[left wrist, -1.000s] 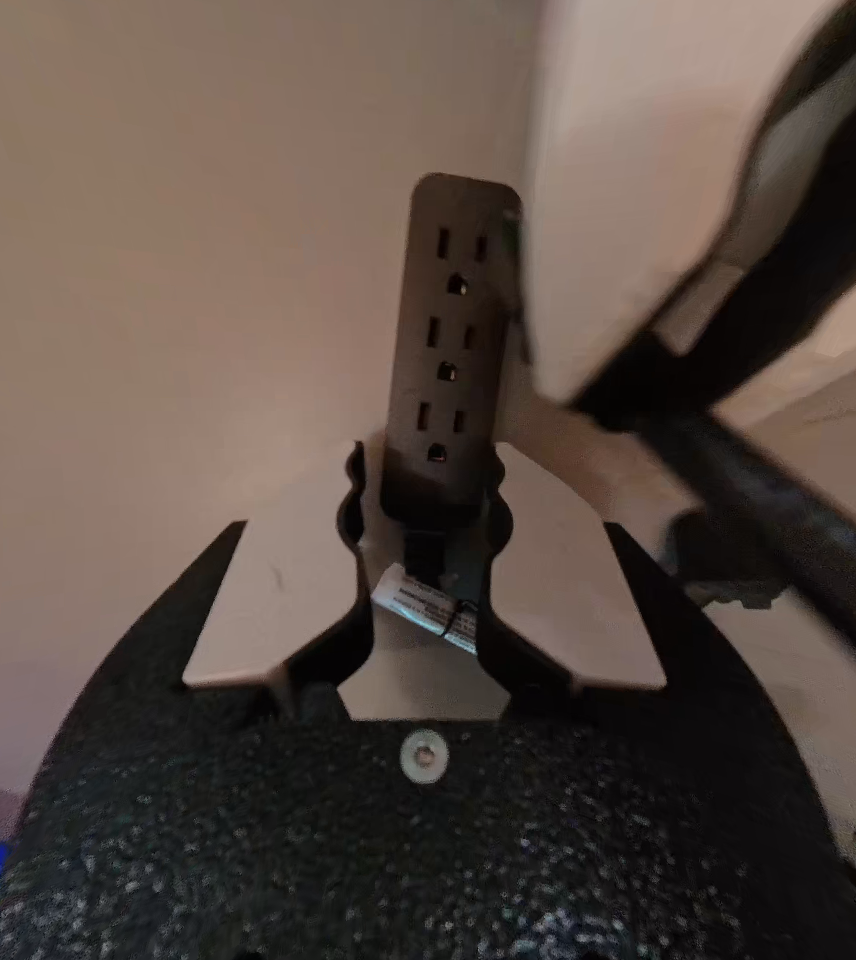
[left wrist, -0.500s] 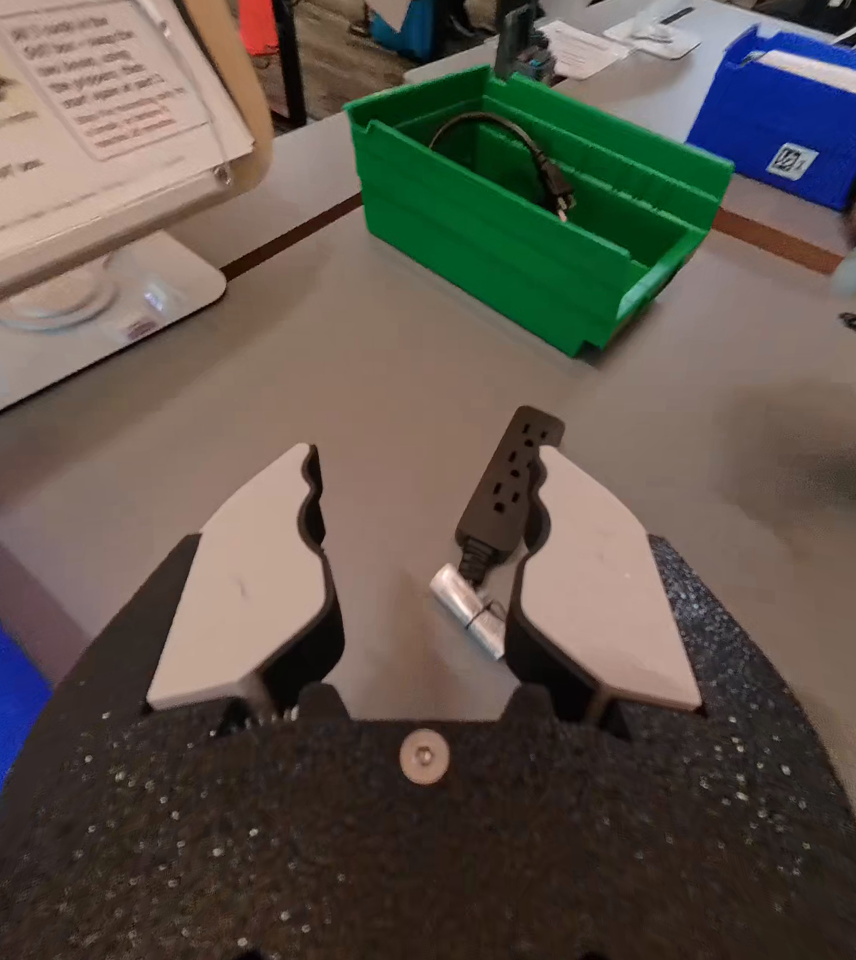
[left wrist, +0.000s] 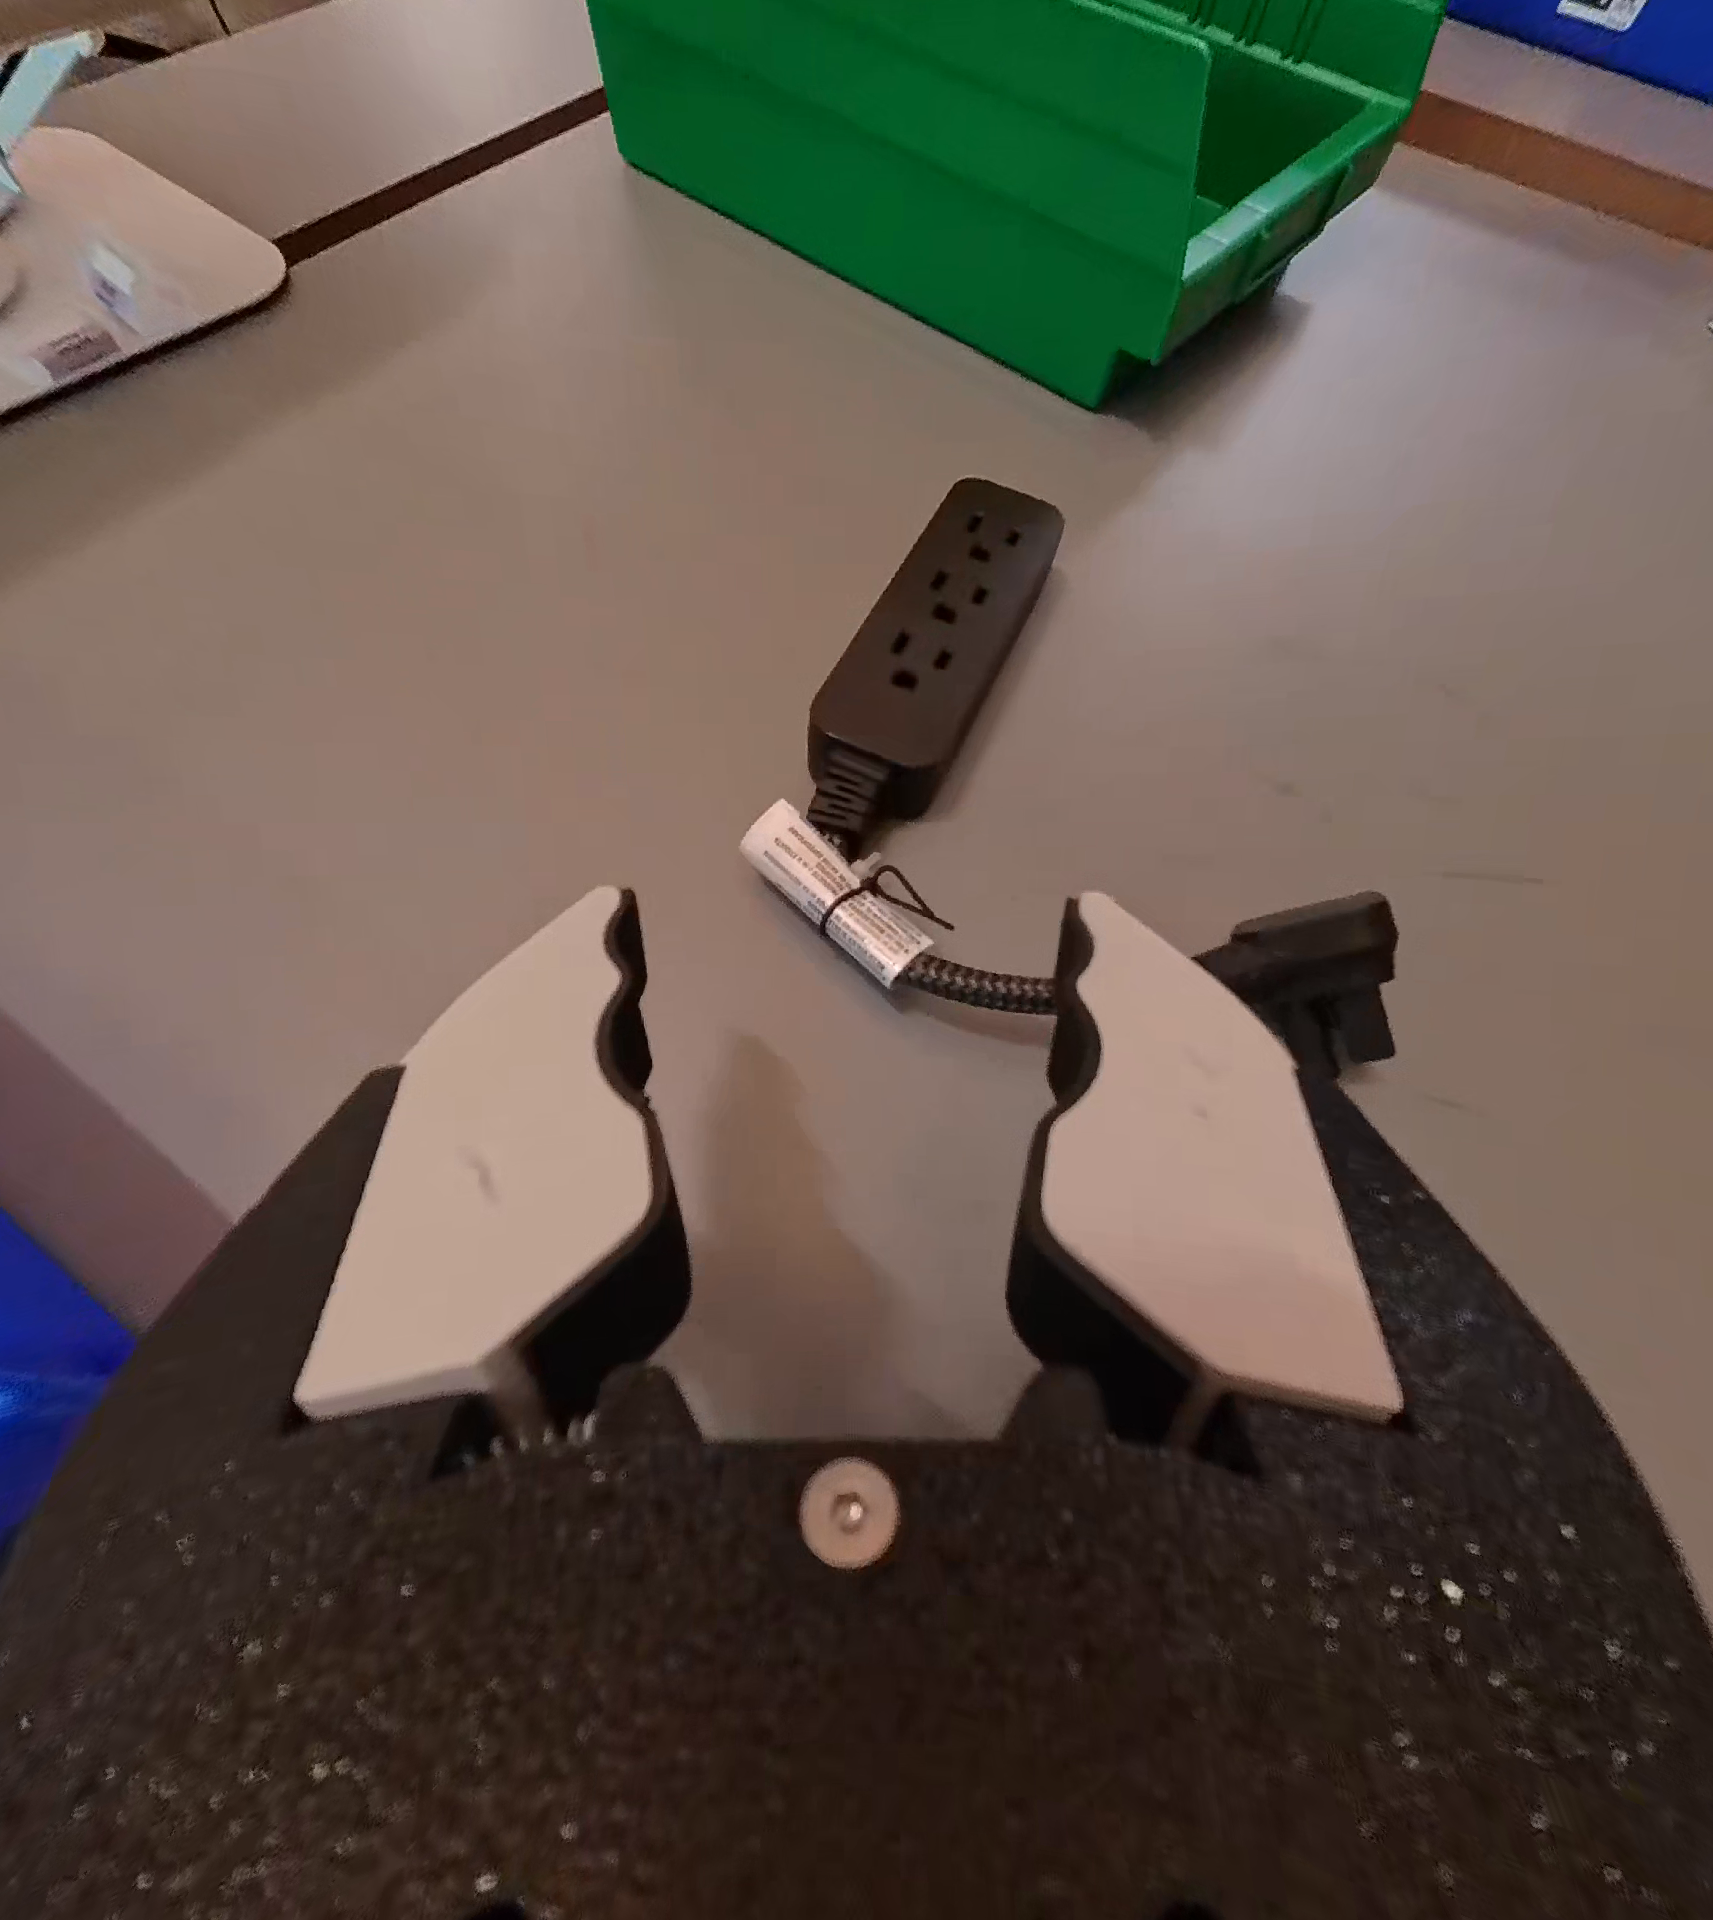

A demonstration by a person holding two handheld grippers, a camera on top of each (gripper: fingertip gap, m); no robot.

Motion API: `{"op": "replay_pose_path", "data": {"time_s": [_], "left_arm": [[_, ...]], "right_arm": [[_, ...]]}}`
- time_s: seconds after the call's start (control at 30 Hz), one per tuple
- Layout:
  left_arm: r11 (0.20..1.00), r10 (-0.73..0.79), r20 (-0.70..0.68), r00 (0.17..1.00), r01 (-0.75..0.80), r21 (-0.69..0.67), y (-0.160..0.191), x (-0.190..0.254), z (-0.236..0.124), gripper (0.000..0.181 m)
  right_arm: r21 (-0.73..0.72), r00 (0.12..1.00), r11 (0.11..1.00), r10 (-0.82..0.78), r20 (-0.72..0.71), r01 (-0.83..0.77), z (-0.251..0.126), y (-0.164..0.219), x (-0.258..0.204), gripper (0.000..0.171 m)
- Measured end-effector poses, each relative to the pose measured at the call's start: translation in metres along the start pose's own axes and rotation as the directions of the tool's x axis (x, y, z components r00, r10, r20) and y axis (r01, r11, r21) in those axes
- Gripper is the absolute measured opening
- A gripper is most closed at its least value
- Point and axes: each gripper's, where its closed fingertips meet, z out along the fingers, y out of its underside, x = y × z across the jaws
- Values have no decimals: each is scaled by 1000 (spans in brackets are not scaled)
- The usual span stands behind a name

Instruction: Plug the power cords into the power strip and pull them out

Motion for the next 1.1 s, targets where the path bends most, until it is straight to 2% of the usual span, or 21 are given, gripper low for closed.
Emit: {"op": "replay_pose_path", "data": {"time_s": [0.17,0.23,0.33,0.4,0.43,0.5,0.57,0.63,0.7,0.77,0.87,0.97,1.1], "left_arm": [[999,20,4,1000,-20,37,-6,5,-1,74],[998,40,4,999,-40,51,-7,9,-2,74],[997,37,-10,999,-36,70,-7,12,0,74],[996,33,-15,999,-32,82,-7,14,0,74],[995,34,-22,999,-31,94,-8,15,0,74],[995,36,-33,999,-33,98,-10,17,1,73],[995,51,-22,998,-49,84,-9,15,0,74],[994,55,-18,998,-53,98,-11,15,-2,73],[994,47,-19,999,-44,101,-11,14,-3,73],[994,44,-16,999,-42,103,-11,13,-4,73],[993,47,-12,999,-45,111,-12,12,-6,72],[993,40,-14,999,-38,109,-11,12,-7,72],[993,43,-10,999,-42,110,-10,12,-9,72]], "right_arm": [[-79,973,982,183,141,-173,34,26,-11,14],[-11,946,972,230,229,-234,36,10,-29,13],[20,930,961,260,259,-275,44,-1,-34,11],[86,858,910,348,377,-406,41,-17,-40,0],[116,837,881,384,389,-458,39,-22,-36,0],[72,931,940,315,185,-333,51,1,-12,0],[-48,964,964,262,33,-260,69,37,9,0],[-142,969,963,239,58,-229,84,66,2,0],[-286,990,951,133,48,-114,90,96,-3,1],[-369,996,928,68,58,-42,91,113,-12,11],[-354,994,935,43,103,-4,92,113,-29,18],[-380,979,925,87,184,-11,84,121,-55,22],[-484,939,845,-59,340,228,59,157,-99,41]]}}
